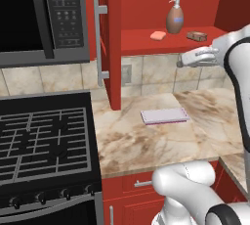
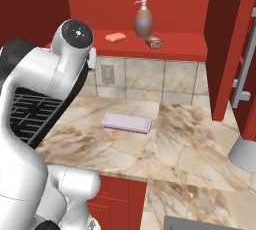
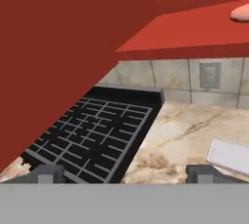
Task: Pick the bar soap and bar soap from the cabinet and place them on the counter.
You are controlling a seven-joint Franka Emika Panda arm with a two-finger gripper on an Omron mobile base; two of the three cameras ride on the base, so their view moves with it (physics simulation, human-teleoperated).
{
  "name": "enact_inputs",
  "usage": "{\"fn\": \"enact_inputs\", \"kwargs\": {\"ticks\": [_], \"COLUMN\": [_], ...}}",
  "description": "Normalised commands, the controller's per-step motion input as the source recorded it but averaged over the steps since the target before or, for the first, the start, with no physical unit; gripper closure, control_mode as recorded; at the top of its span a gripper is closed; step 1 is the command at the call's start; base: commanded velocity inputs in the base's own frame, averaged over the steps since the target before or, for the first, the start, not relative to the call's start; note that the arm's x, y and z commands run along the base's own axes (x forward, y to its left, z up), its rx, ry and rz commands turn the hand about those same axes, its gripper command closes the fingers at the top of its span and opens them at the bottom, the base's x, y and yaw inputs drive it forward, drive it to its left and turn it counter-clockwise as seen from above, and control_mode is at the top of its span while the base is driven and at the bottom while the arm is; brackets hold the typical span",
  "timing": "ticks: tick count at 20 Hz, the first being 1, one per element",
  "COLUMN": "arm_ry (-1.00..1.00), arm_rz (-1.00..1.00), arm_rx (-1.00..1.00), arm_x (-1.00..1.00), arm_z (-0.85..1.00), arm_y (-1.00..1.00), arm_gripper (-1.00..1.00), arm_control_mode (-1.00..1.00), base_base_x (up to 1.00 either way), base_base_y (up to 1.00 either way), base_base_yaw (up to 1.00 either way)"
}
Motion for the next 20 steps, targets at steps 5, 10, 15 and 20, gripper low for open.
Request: {"fn": "enact_inputs", "kwargs": {"ticks": [5,10,15,20], "arm_ry": [-0.10,0.05,0.00,-0.03], "arm_rz": [-0.04,-0.15,-0.25,-0.20], "arm_rx": [-0.10,0.03,0.00,-0.05], "arm_x": [-0.04,0.02,0.00,0.00], "arm_z": [0.04,0.02,0.07,0.11], "arm_y": [-0.34,-0.12,-0.22,-0.14], "arm_gripper": [-1.00,-1.00,-1.00,-1.00], "arm_control_mode": [-1.00,-1.00,-1.00,-1.00], "base_base_x": [0.00,0.00,0.00,0.00], "base_base_y": [0.00,0.00,0.00,0.00], "base_base_yaw": [0.00,0.00,0.00,0.00]}}
